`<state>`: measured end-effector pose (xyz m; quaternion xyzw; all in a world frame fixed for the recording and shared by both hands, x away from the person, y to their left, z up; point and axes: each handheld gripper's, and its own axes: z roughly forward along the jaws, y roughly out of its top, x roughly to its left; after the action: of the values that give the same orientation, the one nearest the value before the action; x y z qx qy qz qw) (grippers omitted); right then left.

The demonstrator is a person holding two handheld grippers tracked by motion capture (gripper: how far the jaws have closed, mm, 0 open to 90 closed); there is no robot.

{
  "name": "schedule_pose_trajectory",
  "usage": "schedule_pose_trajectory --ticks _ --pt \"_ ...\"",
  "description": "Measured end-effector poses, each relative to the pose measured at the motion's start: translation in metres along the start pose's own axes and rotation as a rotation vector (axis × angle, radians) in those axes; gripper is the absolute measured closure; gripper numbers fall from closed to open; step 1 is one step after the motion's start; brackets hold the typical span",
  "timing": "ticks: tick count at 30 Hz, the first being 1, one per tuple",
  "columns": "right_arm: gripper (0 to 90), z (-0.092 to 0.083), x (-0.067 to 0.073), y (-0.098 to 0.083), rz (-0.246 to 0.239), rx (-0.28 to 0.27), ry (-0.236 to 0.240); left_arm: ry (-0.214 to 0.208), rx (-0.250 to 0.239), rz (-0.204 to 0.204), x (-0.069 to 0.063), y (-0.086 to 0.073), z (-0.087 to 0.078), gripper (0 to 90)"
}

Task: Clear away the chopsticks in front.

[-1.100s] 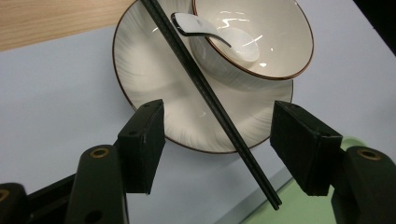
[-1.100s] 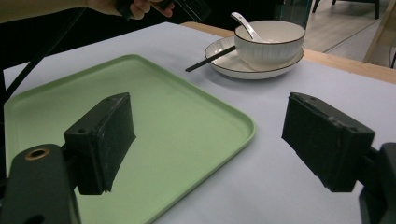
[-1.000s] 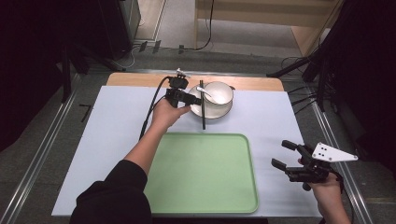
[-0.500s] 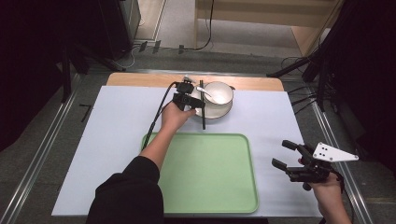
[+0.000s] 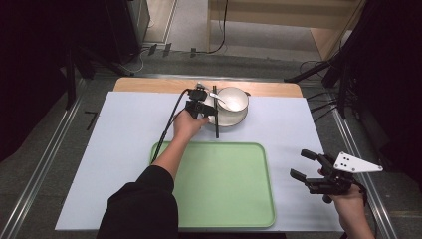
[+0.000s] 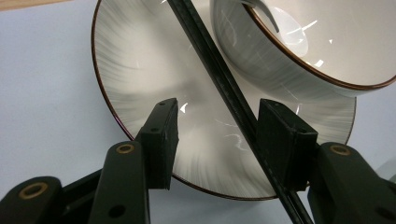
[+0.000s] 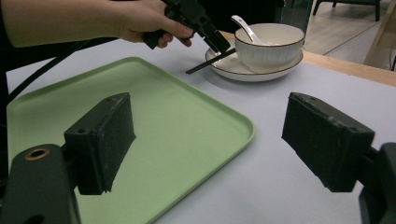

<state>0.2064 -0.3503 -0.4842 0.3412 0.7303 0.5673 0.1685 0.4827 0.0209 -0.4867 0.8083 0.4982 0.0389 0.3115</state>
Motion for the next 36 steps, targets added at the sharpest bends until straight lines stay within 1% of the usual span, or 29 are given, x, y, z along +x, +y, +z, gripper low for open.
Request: schedule_pose_trajectory --ticks 1,3,4,5,6,7,8,9,10,11,12,13,15,16,17,18,22,23,24,27,31,33,36 --pt "17.1 0.0 0.0 0.0 -0.001 0.0 0.0 -0.002 0.002 -0.008 0.001 0.0 0.001 48.9" --pt "17.1 0.0 0.0 0.0 -0.002 0.001 0.0 0.003 0.007 -0.006 0.001 0.0 0.001 49.1" --pt "17.1 0.0 0.0 0.0 -0.001 0.001 0.0 0.014 0.011 -0.004 0.001 0.0 0.003 51.6" --pt "17.1 0.0 0.0 0.0 -0.001 0.001 0.0 0.014 0.011 -0.004 0.001 0.0 0.003 52.9" --pt "17.1 0.0 0.0 0.0 -0.001 0.0 0.0 0.021 0.008 -0.015 0.002 0.0 0.004 52.9" --pt "17.1 0.0 0.0 0.0 -0.005 0.0 0.0 0.027 0.007 -0.028 0.002 0.0 0.004 58.4" --pt "17.1 0.0 0.0 0.0 -0.005 0.0 0.0 0.027 0.007 -0.028 0.002 0.0 0.004 60.2" --pt "17.1 0.0 0.0 0.0 -0.002 0.0 0.001 0.036 0.002 -0.04 0.003 0.001 0.005 64.6" --pt "17.1 0.0 0.0 0.0 -0.004 0.0 0.001 0.041 -0.004 -0.061 0.003 0.001 0.007 66.8" --pt "17.1 0.0 0.0 0.0 -0.004 0.0 0.001 0.041 -0.004 -0.061 0.003 0.001 0.007 68.6" --pt "17.1 0.0 0.0 0.0 -0.001 0.0 0.001 0.052 -0.006 -0.085 0.003 0.001 0.009 70.8" --pt "17.1 0.0 0.0 0.0 -0.001 0.0 0.001 0.051 -0.004 -0.094 0.004 0.001 0.01 72.6" --pt "17.1 0.0 0.0 0.0 0.001 0.001 0.001 0.043 -0.004 -0.12 0.004 0.001 0.013 75.3" --pt "17.1 0.0 0.0 0.0 0.001 0.001 0.001 0.043 -0.004 -0.12 0.004 0.001 0.013 76.9" --pt "17.1 0.0 -0.001 0.0 -0.003 -0.001 0.0 0.042 -0.005 -0.146 0.004 0.0 0.015 77.9" --pt "17.1 0.0 -0.001 0.0 -0.003 -0.001 0.0 0.042 -0.005 -0.146 0.004 0.0 0.015 78.7" --pt "17.1 -0.001 -0.001 0.0 -0.002 -0.002 0.0 0.061 -0.013 -0.182 0.003 0.001 0.016 81.3" --pt "17.1 -0.001 0.0 0.0 0.0 -0.002 0.0 0.072 -0.012 -0.192 0.003 0.002 0.016 82.7" --pt "17.1 -0.001 0.0 0.0 0.0 -0.004 0.001 0.07 -0.013 -0.194 0.003 0.002 0.016 84.7" --pt "17.1 -0.001 0.0 0.0 0.0 -0.003 0.001 0.07 -0.011 -0.212 0.004 0.003 0.016 84.9" --pt "17.1 -0.001 0.0 0.0 -0.005 -0.002 0.002 0.077 -0.01 -0.209 0.005 0.004 0.013 85.3" --pt "17.1 -0.001 0.0 0.0 -0.004 -0.002 0.002 0.073 -0.009 -0.203 0.006 0.004 0.011 85.2" --pt "17.1 -0.001 0.0 0.0 -0.005 -0.003 0.002 0.068 -0.027 -0.209 0.01 0.007 -0.001 85.3"
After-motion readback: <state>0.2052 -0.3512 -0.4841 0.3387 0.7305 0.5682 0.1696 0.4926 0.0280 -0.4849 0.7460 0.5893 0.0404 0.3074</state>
